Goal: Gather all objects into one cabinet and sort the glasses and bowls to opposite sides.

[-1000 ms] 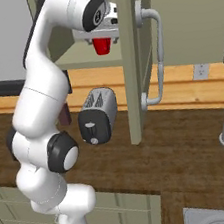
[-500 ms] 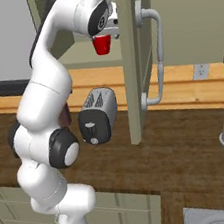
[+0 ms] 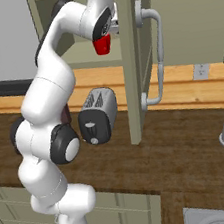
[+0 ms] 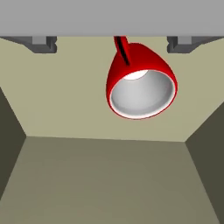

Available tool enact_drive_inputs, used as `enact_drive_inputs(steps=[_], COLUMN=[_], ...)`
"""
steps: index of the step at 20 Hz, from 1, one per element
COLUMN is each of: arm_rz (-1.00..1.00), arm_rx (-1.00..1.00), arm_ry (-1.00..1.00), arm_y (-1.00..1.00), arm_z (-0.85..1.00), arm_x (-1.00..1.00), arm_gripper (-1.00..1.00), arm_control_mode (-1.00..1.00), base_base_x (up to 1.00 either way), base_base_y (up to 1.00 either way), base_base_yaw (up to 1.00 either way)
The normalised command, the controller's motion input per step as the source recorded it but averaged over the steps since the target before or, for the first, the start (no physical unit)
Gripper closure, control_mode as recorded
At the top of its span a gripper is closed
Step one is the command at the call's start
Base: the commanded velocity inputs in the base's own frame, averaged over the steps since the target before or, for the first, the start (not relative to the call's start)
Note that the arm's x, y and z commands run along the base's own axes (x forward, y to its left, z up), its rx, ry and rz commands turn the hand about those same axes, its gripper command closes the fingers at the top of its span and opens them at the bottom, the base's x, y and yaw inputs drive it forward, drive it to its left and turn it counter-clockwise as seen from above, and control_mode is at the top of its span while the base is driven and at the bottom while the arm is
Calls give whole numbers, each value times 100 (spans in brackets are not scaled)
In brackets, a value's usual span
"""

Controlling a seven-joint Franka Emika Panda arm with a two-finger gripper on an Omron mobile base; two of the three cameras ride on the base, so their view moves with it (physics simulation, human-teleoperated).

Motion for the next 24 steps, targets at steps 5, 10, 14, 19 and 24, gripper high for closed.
enact_drive_inputs(steps=[5, 10, 14, 19, 24], arm_rz=[1, 2, 2, 0, 0], arm_rx=[0, -2, -2, 0, 0], arm_ry=[-6, -2, -2, -7, -5], arm_y=[0, 1, 2, 0, 1], arm_z=[-10, -28, -24, -3, -3], arm_x=[7, 0, 0, 0, 3], arm_gripper=[-100, -100, -100, -100, -100], arm_control_mode=[-100, -100, -100, -100, -100], base_base_x=[0, 0, 0, 0, 0], base_base_y=[0, 0, 0, 0, 0], base_base_yaw=[0, 0, 0, 0, 0])
